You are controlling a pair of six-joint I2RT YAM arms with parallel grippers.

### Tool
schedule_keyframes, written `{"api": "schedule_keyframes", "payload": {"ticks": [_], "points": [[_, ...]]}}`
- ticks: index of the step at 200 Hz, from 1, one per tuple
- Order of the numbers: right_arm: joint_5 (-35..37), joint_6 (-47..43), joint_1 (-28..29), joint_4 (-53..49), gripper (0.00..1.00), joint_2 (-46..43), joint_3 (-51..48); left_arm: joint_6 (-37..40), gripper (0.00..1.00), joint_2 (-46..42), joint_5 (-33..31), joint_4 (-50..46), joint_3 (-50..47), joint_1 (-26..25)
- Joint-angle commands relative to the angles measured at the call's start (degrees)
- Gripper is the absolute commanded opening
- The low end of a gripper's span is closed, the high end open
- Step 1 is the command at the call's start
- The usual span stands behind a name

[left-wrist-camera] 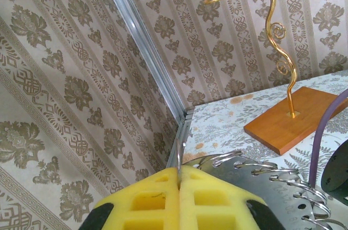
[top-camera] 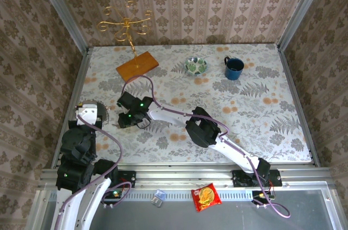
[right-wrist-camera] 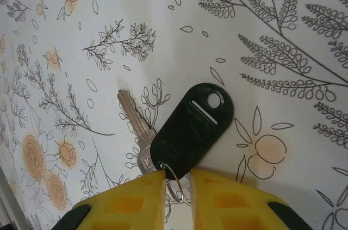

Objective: Put the keys on the keyring

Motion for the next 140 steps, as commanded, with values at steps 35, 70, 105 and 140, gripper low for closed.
{"api": "schedule_keyframes", "payload": {"ticks": [35,70,105,140], "points": [[-2.87,1.13,0.43,-1.35,0.14,2.09,1.59,0.76,0.00,-1.03,0.04,0.85,1.40,0.56],[-3.62,0.94,0.41,-0.87,0.04,1.65,1.59,0.74,0.00,-0.88,0.13,0.87,1.39,0.57],[-3.38,-0.78,0.27,-0.22,0.00,-1.33,-0.29,0.55,0.00,-0.98,0.35,0.52,1.41,0.52],[-1.07,-4.62,-0.31,4.06,0.00,-11.35,-12.21,-1.09,0.00,-0.99,3.06,-0.01,0.38,0.57]]}}
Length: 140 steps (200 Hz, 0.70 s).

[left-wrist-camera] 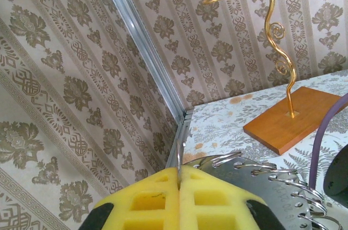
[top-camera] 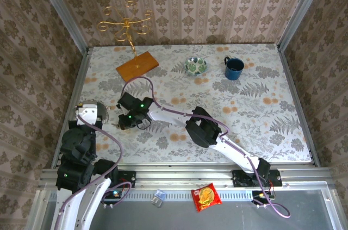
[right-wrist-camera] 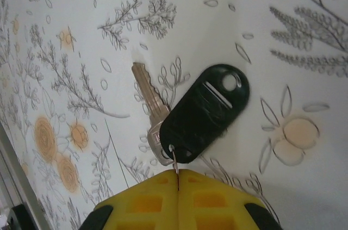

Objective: Put the keys on the keyring

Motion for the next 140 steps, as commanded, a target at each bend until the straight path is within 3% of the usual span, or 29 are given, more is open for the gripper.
{"api": "schedule_keyframes", "payload": {"ticks": [1,77,140], "points": [[1.88,-3.61,-0.36,2.24,0.00,-9.08,-7.95,-1.08,0.00,-0.97,2.66,0.02,0.37,0.57],[8.33,-14.82,-5.04,12.67,0.00,-41.27,-52.16,-3.40,0.00,4.76,16.18,-1.63,-0.59,0.49],[11.37,-30.87,-9.53,12.86,0.00,-62.43,-70.66,-4.59,0.00,11.02,42.24,6.10,-5.75,0.33]]}}
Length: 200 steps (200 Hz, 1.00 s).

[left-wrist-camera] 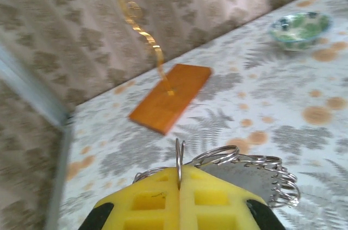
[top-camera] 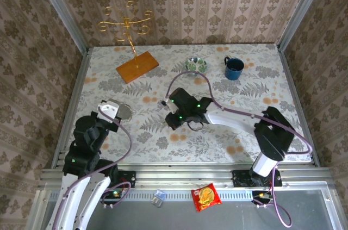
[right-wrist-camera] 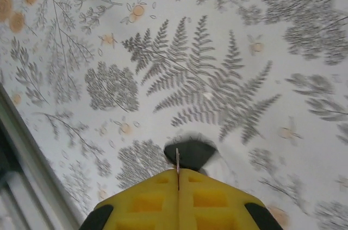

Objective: Put the keys on the keyring

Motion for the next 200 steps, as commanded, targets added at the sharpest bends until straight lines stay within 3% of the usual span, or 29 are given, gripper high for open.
{"api": "schedule_keyframes", "payload": {"ticks": [1,55,100,131,200], "points": [[2.51,-9.38,-0.61,1.33,0.00,-6.39,-4.20,-1.81,0.00,2.16,15.09,6.96,-1.83,0.32],[-0.11,-18.16,-3.43,-0.25,0.00,-17.60,-9.57,0.12,0.00,10.07,31.45,12.66,-3.96,-2.45],[-0.93,-27.17,-3.45,-3.73,0.00,-21.31,-8.69,3.78,0.00,16.58,35.16,14.78,-3.40,-9.91],[-2.26,-31.36,-3.50,-6.10,0.00,-22.20,-6.84,2.72,0.00,20.79,38.76,18.42,-3.48,-11.52],[-6.20,-35.25,-3.42,-5.42,0.00,-22.74,-5.82,0.58,0.00,27.54,38.30,22.21,-2.79,-15.74]]}}
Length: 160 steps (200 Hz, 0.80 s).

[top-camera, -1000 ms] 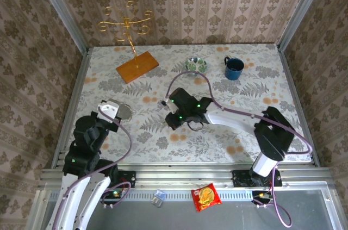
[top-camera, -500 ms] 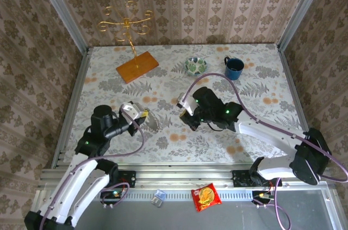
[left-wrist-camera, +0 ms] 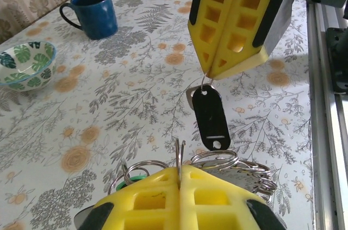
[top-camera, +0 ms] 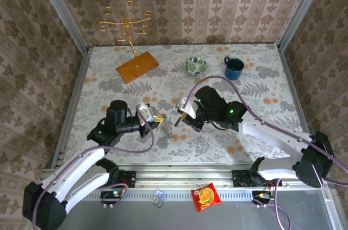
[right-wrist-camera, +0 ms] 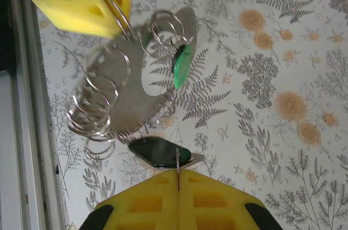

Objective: Put the keys on the keyring

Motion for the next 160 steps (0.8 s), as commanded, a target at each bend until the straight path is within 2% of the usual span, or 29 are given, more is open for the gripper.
{"api": "schedule_keyframes", "payload": {"ticks": [1,27,160], "points": [[-3.27,-3.10,0.12,-0.44,0.00,-1.28,1.70,-1.10,0.00,1.15,1.99,3.56,0.97,-0.98],[-5.78,-4.12,0.18,-0.10,0.00,-0.76,2.02,-1.76,0.00,2.38,1.99,3.57,1.45,-1.68],[-8.63,-6.75,2.01,0.18,0.00,6.22,7.12,-2.00,0.00,5.27,2.48,3.27,3.03,-2.67]]}}
